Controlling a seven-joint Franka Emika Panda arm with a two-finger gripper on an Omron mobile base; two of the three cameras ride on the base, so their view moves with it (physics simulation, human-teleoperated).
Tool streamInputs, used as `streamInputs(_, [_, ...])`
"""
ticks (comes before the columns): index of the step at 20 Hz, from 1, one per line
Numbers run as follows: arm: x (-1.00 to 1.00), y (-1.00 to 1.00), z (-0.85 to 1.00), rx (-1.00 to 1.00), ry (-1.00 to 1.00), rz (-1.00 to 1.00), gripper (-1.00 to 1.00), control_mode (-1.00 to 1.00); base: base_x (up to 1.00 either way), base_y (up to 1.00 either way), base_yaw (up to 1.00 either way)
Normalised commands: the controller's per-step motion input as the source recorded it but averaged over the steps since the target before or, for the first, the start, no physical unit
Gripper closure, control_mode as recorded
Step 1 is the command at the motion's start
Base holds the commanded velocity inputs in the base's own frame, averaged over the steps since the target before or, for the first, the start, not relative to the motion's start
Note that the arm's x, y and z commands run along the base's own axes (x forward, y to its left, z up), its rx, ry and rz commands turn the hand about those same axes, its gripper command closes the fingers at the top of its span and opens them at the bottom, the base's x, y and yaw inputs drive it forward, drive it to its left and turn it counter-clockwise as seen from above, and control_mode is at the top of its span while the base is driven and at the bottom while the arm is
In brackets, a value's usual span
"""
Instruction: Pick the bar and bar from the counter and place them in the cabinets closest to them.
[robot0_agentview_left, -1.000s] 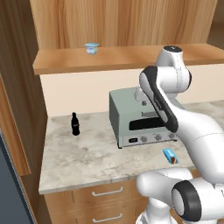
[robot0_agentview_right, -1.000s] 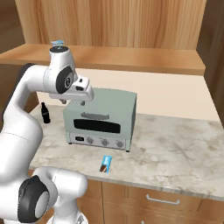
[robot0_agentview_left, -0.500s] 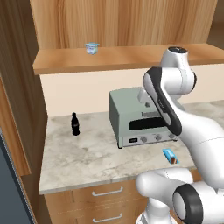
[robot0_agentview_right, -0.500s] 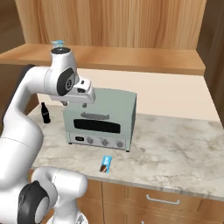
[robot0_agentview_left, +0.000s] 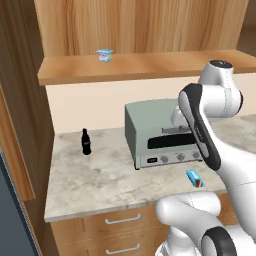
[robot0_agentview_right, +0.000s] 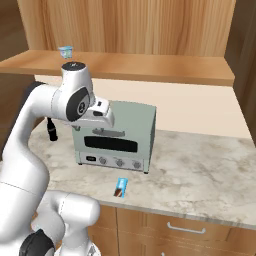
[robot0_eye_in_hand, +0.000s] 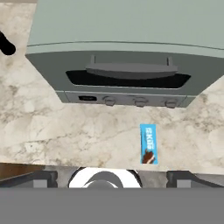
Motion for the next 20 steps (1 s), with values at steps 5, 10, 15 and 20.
streamInputs(5, [-0.29,-0.27,-0.17,-0.01,0.0,0.0,-1.0,-1.0,0.0,0.0,0.0])
streamInputs(10, [-0.04,-0.22,-0.16,-0.02,0.0,0.0,-1.0,-1.0,0.0,0.0,0.0])
streamInputs(15, [0.0,-0.14,-0.2,-0.02,0.0,0.0,-1.0,-1.0,0.0,0.0,0.0])
streamInputs(20, [0.0,-0.15,-0.28,-0.03,0.02,0.01,-1.0,-1.0,0.0,0.0,0.0])
